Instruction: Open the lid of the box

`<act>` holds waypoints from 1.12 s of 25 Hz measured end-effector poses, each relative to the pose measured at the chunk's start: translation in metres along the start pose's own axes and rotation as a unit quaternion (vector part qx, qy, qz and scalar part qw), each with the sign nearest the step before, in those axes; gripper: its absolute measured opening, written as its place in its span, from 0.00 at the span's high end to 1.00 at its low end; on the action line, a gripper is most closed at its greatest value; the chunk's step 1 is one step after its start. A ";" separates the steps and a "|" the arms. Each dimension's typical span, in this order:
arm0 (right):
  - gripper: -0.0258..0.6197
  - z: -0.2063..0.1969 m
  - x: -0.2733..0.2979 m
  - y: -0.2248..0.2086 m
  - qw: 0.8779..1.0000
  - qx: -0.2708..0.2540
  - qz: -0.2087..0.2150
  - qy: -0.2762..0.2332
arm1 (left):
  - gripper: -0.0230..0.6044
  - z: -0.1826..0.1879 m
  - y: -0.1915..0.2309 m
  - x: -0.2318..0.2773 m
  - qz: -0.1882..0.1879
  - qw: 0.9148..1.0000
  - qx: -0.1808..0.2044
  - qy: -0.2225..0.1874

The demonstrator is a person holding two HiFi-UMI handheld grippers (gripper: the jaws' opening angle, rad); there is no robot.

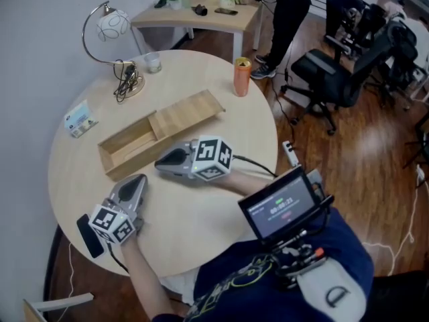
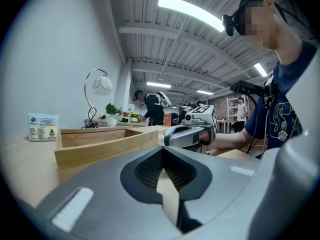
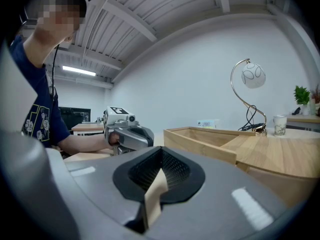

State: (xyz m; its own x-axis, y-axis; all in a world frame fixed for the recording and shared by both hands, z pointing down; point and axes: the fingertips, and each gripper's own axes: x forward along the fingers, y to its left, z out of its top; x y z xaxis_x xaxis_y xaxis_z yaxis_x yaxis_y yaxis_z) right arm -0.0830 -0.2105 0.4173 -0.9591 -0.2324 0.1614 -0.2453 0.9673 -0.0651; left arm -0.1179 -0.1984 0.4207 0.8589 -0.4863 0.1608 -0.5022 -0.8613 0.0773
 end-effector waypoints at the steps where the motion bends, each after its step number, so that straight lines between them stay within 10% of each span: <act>1: 0.94 0.000 -0.001 0.000 1.000 0.001 -0.001 0.001 | 0.96 0.001 -0.001 0.000 -0.001 1.000 0.001 -0.001; 28: 0.94 0.004 -0.007 0.002 1.000 0.002 0.000 0.001 | 0.96 0.005 -0.009 0.003 -0.003 1.000 0.001 -0.001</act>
State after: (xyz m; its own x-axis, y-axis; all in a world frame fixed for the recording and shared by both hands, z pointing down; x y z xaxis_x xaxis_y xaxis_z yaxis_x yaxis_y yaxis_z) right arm -0.0769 -0.2067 0.4125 -0.9589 -0.2317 0.1640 -0.2455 0.9669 -0.0698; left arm -0.1104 -0.1931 0.4153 0.8620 -0.4812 0.1590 -0.4968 -0.8645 0.0768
